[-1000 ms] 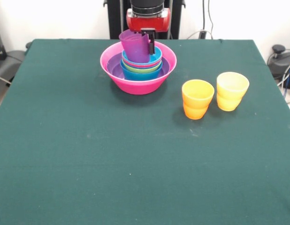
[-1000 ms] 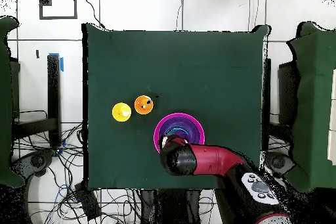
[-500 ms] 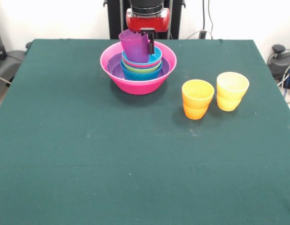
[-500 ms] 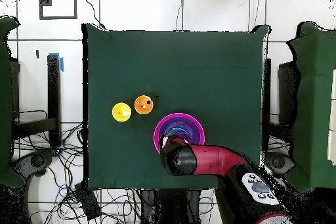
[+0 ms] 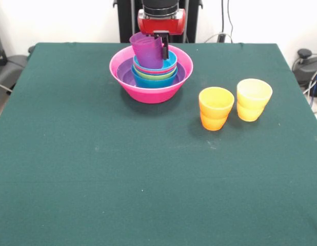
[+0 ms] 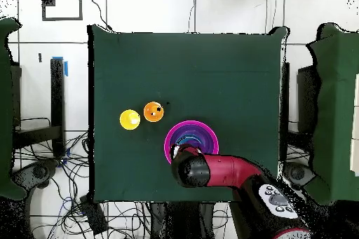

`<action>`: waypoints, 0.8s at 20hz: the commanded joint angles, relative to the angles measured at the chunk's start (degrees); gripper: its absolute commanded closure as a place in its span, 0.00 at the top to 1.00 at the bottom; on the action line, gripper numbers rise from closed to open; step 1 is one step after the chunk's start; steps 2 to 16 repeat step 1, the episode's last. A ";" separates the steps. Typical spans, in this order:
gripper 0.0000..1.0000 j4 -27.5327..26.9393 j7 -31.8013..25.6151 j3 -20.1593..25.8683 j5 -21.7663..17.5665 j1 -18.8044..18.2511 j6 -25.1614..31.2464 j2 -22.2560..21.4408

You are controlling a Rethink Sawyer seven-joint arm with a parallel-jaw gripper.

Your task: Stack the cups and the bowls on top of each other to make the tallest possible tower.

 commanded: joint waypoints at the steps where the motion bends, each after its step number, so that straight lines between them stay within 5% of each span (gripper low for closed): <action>1: 0.00 -1.19 4.27 1.49 -2.84 1.73 -3.16 1.37; 16: 0.00 -1.19 4.27 1.49 -2.84 1.73 -3.16 1.37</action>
